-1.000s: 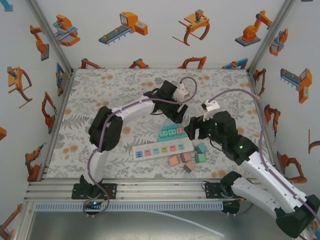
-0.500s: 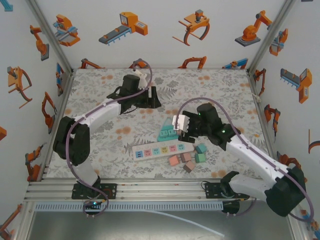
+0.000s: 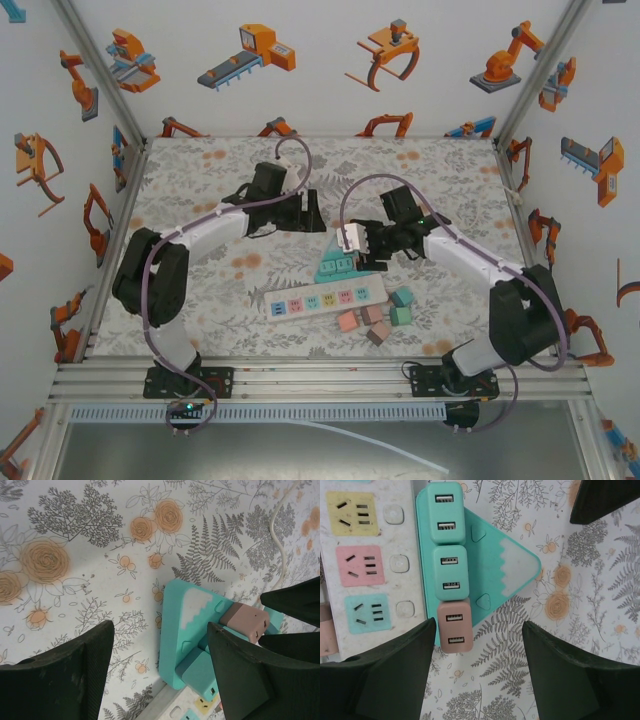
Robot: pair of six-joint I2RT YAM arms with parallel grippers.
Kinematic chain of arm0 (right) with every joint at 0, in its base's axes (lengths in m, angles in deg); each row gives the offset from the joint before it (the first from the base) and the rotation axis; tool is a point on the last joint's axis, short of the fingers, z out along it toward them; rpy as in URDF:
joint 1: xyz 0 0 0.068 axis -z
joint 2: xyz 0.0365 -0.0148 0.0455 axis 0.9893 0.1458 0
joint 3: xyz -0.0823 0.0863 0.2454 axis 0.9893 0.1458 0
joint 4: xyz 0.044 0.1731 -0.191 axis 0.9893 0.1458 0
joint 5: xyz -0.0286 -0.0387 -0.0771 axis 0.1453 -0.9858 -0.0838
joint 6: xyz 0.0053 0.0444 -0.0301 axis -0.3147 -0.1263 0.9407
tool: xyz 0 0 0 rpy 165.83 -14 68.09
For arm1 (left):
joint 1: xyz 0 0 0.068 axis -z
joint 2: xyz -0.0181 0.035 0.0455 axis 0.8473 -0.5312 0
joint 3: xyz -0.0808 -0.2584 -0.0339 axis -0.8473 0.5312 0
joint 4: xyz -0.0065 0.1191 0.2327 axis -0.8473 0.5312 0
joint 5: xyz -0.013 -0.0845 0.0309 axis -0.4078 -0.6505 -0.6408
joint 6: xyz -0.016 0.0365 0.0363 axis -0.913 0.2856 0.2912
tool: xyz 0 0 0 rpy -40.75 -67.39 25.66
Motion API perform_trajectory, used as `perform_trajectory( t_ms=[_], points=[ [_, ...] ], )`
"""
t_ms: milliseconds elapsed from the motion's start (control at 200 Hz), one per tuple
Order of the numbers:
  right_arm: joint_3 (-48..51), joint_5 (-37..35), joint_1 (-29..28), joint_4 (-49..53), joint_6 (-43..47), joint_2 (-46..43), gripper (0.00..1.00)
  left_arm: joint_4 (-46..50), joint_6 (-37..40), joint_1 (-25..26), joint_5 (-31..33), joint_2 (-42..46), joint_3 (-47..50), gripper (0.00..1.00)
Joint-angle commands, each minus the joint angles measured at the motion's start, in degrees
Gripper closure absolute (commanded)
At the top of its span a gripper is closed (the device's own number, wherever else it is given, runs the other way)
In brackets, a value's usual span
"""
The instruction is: Pull the plug off the socket
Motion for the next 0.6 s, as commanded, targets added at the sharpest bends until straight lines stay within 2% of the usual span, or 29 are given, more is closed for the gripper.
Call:
perform_trajectory(
  t_ms=[0, 125, 215, 255, 406, 506, 596],
  points=[
    [-1.4, 3.1, 0.3, 1.7, 1.8, 1.9, 0.38, -1.1, -0.9, 1.5, -2.7, -1.9, -0.2, 0.3],
    [-0.4, 1.6, 0.3, 1.7, 1.7, 3.4, 0.44, -1.1, -0.9, 3.2, -2.5, -3.5, -0.9, 0.3],
    [-0.4, 1.2, 0.2, 2.1, 0.9, 4.7, 0.63, -1.1, -0.5, 4.3, -2.2, -4.6, -1.4, 0.3],
    [-0.3, 1.2, 0.2, 2.4, 0.9, 5.1, 0.68, -0.8, 0.0, 4.8, -1.7, -5.1, -1.7, 0.3],
    [1.0, 1.0, 0.3, 0.2, 0.3, 5.8, 0.67, 1.2, 1.4, 5.9, -0.7, -7.5, -2.9, 0.3],
    [1.2, 1.4, 0.3, -0.4, 0.2, 6.2, 0.58, 1.6, 1.5, 6.1, -0.9, -8.5, -3.0, 0.3],
    [0.9, 1.6, 0.3, -0.4, 0.3, 6.9, 0.57, 2.3, 2.0, 6.3, -0.7, -9.4, -3.3, 0.3]
  ],
)
